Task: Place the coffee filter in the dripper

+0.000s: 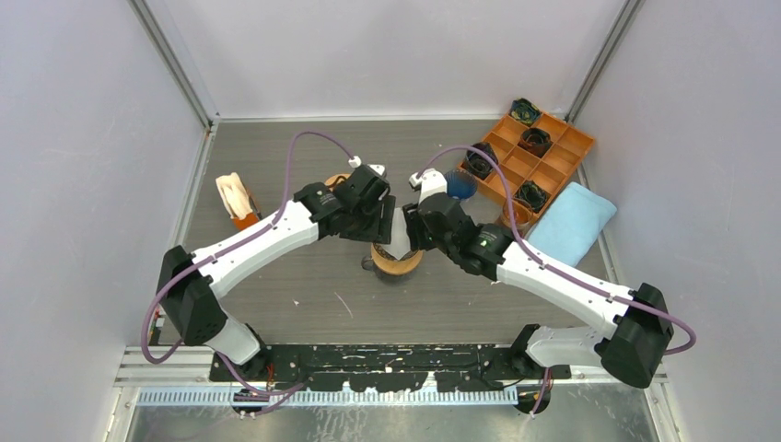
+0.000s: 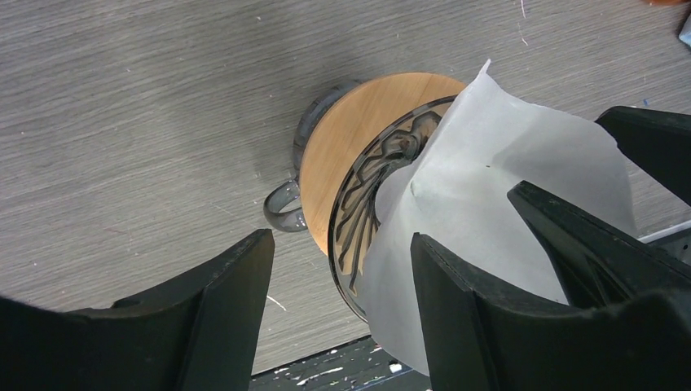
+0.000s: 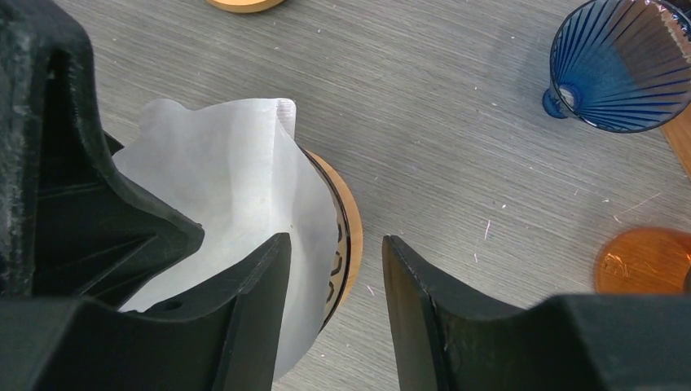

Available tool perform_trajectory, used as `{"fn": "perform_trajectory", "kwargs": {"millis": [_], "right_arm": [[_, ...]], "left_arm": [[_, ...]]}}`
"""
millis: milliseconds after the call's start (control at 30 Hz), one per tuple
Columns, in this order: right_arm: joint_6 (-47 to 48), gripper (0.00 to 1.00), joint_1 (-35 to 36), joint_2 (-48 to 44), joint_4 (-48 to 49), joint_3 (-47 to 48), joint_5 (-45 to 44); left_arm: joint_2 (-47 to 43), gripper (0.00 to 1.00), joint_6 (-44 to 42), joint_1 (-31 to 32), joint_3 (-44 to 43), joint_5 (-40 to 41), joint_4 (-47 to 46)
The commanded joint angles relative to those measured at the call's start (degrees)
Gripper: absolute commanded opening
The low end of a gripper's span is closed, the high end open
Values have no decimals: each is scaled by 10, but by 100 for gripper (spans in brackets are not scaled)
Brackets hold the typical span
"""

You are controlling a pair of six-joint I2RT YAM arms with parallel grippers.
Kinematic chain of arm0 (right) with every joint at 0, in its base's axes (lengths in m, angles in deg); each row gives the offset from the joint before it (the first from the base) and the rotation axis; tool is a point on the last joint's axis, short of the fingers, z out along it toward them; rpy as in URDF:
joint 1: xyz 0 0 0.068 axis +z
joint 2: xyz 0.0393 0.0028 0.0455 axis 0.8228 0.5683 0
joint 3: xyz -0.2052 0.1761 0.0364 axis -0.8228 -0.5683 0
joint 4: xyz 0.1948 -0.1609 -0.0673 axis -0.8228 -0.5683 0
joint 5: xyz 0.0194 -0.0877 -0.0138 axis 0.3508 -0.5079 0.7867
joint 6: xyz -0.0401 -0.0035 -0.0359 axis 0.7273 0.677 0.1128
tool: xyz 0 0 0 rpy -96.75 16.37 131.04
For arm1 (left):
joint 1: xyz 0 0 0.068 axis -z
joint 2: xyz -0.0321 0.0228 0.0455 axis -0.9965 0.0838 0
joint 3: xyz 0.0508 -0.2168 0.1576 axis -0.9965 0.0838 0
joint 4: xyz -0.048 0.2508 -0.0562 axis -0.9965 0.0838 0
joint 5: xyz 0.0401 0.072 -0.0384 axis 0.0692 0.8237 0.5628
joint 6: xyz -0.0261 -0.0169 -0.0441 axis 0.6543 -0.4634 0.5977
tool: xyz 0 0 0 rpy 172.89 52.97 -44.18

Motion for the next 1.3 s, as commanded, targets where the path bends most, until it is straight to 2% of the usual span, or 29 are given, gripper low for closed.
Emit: {"fn": "perform_trajectory", "kwargs": {"millis": [0,500,1100,1267], "right_arm": [[5,52,-5,2,31,-9,0],[6,53,-8,9,56,-37,24],[-5,62,-9,-27,22,2,43],[-9,65,-9,-21,0,16,61]], "left_arm": [[-5,65,-5,1,-1,-2,-3],[-20,66,13,-3,46,-9,-35],[-55,70,35,-17,61,-39,-64],[-75,74,38,-23,68,-49,-71]]}}
